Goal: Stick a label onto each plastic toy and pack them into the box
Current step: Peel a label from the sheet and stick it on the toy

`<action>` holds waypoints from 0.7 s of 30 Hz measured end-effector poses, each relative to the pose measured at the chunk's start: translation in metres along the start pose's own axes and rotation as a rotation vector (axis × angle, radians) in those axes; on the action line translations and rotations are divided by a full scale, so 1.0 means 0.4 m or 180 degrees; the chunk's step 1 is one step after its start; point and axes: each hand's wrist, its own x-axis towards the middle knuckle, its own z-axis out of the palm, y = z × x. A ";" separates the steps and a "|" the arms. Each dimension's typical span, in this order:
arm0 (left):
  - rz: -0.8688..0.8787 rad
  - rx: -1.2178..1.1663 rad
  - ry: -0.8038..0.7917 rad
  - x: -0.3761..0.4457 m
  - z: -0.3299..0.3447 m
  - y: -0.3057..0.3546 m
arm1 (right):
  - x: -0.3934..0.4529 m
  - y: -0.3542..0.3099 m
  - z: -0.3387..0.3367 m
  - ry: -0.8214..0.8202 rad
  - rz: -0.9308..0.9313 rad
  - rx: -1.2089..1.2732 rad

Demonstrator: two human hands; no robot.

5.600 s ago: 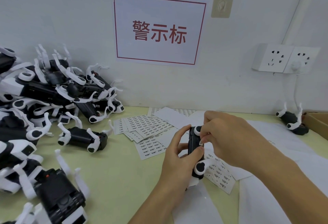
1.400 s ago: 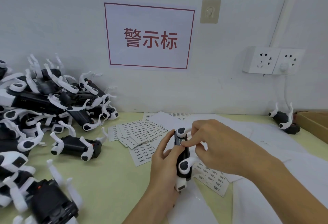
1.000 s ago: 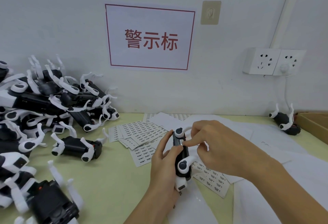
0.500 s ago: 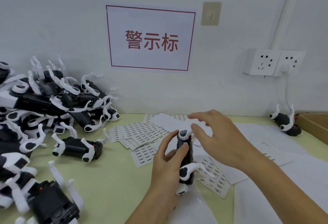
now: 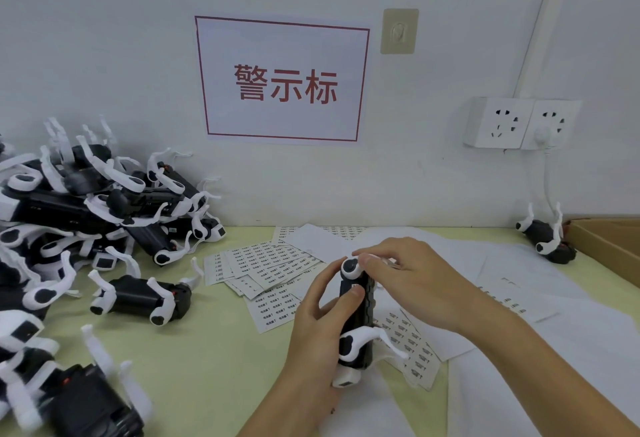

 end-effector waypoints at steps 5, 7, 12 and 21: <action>-0.0071 -0.0071 -0.0182 -0.004 0.001 0.008 | 0.003 0.002 -0.014 -0.0094 0.0123 0.0237; -0.0119 -0.0185 -0.0290 -0.004 0.000 0.013 | 0.003 0.004 -0.022 -0.0045 0.0116 0.0216; -0.0066 -0.0572 -0.0341 -0.007 0.001 0.015 | -0.002 0.016 -0.068 0.0388 0.0262 0.0330; 0.0120 -0.0943 0.0306 -0.007 0.023 0.027 | 0.000 -0.010 -0.018 0.1344 0.0316 0.0847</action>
